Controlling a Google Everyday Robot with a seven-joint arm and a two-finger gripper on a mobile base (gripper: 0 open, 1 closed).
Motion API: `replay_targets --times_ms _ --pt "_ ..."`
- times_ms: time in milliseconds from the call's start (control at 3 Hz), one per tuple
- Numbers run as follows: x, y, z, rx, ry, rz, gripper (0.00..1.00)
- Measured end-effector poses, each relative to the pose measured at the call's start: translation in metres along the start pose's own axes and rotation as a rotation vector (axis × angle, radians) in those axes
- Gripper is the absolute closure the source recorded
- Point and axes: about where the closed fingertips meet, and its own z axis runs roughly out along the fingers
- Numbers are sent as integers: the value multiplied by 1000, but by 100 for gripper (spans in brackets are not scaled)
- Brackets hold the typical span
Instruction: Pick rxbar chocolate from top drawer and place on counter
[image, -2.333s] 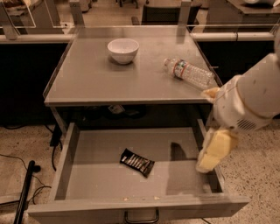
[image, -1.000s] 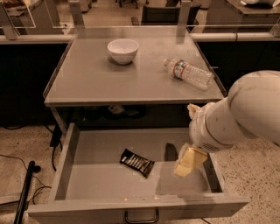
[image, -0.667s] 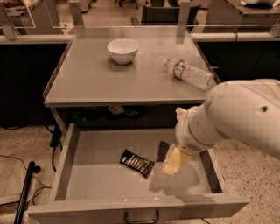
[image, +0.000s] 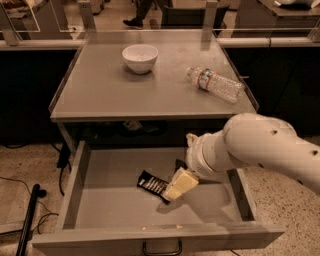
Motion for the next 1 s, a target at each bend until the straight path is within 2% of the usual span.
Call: replay_targets --times_ms 333,667,1000 --pt "0 10 34 -41 -113 164 0" --pt "6 20 51 -19 -102 215 0" --pt "6 21 52 -21 -102 214 0"
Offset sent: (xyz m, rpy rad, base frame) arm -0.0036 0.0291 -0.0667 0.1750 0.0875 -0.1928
